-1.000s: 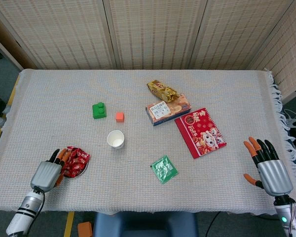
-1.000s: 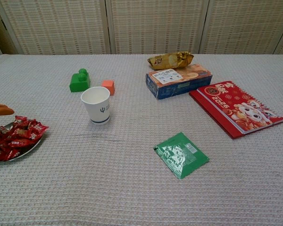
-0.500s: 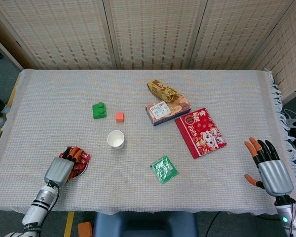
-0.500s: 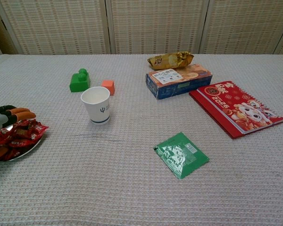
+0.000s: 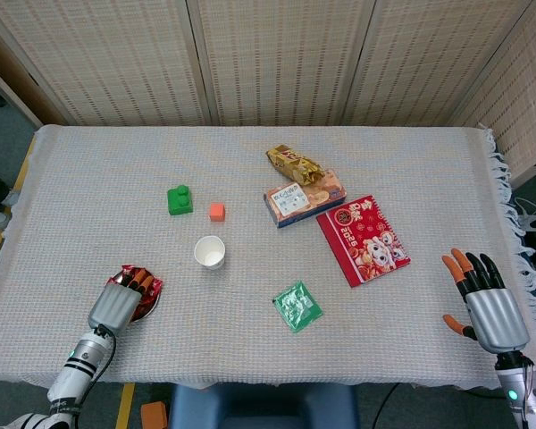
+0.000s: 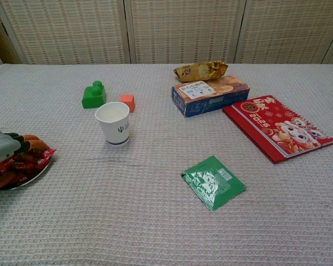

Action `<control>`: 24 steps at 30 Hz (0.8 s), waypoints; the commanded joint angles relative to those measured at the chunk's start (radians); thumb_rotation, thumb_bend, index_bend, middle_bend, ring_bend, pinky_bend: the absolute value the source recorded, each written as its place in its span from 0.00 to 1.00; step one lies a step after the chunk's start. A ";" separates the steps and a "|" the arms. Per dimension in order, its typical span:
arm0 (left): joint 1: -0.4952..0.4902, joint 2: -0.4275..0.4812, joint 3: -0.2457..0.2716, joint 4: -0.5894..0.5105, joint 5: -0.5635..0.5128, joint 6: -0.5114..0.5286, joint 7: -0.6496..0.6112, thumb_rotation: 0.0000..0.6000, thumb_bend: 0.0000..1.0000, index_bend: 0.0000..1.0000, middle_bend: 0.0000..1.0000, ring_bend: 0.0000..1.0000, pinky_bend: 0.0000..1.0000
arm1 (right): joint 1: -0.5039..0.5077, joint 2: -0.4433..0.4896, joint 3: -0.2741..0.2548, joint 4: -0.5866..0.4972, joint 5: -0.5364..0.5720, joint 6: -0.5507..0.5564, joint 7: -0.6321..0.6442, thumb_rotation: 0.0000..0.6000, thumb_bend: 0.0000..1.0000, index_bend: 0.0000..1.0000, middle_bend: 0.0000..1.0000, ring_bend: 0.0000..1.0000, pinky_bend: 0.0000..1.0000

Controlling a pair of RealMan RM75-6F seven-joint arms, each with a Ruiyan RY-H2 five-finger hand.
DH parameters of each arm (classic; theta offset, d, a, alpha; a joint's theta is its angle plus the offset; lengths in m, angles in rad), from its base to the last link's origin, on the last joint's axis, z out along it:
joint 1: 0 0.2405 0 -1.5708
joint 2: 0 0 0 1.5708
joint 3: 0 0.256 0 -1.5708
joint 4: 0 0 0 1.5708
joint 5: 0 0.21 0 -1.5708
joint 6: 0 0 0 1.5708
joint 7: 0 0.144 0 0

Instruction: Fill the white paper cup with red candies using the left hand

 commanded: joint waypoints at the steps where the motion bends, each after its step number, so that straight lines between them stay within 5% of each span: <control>1: -0.006 -0.011 0.001 0.017 -0.005 -0.004 -0.005 1.00 0.41 0.21 0.14 0.23 0.83 | 0.001 0.003 -0.001 -0.006 0.005 -0.006 0.000 1.00 0.06 0.00 0.00 0.00 0.00; 11: -0.011 -0.037 0.010 0.064 0.038 0.030 -0.056 1.00 0.42 0.39 0.30 0.35 0.91 | 0.000 0.014 -0.005 -0.016 0.007 -0.011 0.008 1.00 0.06 0.00 0.00 0.00 0.00; 24: -0.011 -0.047 0.016 0.126 0.106 0.076 -0.166 1.00 0.43 0.49 0.43 0.44 0.95 | 0.003 0.017 -0.008 -0.029 0.017 -0.029 -0.005 1.00 0.06 0.00 0.00 0.00 0.00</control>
